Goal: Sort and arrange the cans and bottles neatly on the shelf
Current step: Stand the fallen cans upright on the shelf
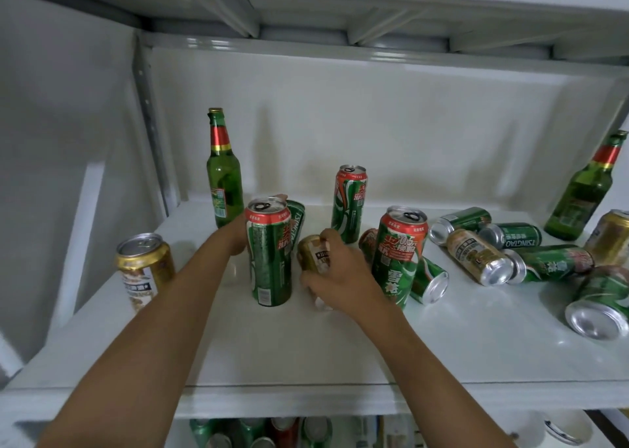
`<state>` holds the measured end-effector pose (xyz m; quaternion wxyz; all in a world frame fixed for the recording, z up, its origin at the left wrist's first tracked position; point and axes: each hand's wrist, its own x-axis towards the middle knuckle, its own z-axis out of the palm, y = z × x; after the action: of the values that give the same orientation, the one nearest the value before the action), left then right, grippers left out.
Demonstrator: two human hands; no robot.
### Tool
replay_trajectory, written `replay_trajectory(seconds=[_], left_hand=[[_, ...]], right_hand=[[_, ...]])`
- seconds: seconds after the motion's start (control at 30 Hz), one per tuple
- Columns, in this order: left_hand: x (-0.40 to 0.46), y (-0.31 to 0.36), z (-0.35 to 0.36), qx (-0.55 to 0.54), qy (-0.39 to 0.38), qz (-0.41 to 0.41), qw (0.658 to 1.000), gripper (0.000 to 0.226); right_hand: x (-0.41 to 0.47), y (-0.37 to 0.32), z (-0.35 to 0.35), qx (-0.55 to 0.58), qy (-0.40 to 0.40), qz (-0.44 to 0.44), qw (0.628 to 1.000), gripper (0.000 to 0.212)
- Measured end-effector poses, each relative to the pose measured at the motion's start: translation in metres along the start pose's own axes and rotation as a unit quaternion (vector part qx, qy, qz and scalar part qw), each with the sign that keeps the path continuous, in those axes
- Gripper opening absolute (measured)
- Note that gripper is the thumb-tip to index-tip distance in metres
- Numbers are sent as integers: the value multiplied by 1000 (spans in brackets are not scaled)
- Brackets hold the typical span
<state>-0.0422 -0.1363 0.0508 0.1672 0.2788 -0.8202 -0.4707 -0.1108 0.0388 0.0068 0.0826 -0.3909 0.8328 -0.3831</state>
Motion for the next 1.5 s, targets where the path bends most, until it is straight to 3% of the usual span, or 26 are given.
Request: replay_trajectory(seconds=[0.2,0.33,0.47,0.7,0.97,1.23,1.37,1.5], left_hand=[[-13,-31,-13,-29,50,117,991,48],[-23,-40,-13,-30,109,118,987,55],[-44,-42,-11,-24,146,100,984,71],[-66,-49,-4,-34,200,110,973,69],[-73,-62,14,-52,234,69,968,103],[-85,-53,13,-68,222,73,970,98],[-96,-48,13,-69,194,113,972,92],[-104,-54,18,-85,170,118,975,95]], right_hand=[[-13,11,9,90,102,-67,988,85],[-18,14,12,116,137,-73,981,100],[-20,18,14,132,151,-85,976,90],[-18,22,22,106,158,-102,976,88],[-27,23,23,72,152,-114,979,90],[-43,19,18,22,116,-125,985,99],[-64,20,11,9,133,-162,978,82],[-89,32,-8,23,279,-205,938,31]])
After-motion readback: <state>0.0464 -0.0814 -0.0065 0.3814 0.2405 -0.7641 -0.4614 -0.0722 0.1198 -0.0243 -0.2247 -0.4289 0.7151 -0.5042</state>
